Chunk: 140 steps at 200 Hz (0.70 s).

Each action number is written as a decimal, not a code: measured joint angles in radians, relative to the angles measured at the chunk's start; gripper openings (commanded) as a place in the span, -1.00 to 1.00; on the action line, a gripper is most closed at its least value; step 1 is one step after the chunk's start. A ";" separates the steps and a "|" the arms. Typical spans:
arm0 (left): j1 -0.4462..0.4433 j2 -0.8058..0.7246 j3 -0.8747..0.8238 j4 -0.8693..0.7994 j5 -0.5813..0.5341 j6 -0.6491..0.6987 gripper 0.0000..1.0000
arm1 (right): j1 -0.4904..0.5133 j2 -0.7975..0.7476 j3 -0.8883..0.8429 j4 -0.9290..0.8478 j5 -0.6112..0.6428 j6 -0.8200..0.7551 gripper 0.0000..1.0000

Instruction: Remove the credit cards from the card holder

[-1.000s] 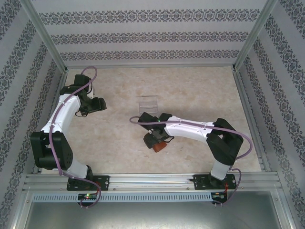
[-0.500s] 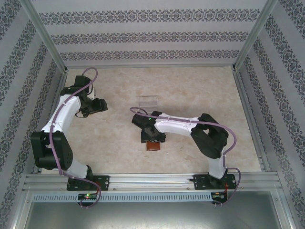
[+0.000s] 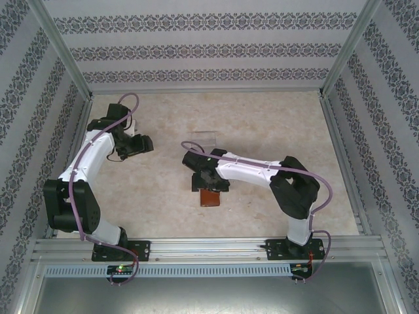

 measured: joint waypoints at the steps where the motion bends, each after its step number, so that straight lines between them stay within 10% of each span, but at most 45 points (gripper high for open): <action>1: -0.003 0.000 0.000 0.000 0.002 -0.001 0.32 | -0.001 -0.002 0.000 0.000 0.000 -0.002 0.68; 140: -0.357 0.090 -0.275 0.478 0.332 -0.421 -0.82 | -0.187 -0.208 -0.261 0.146 -0.186 -0.200 0.04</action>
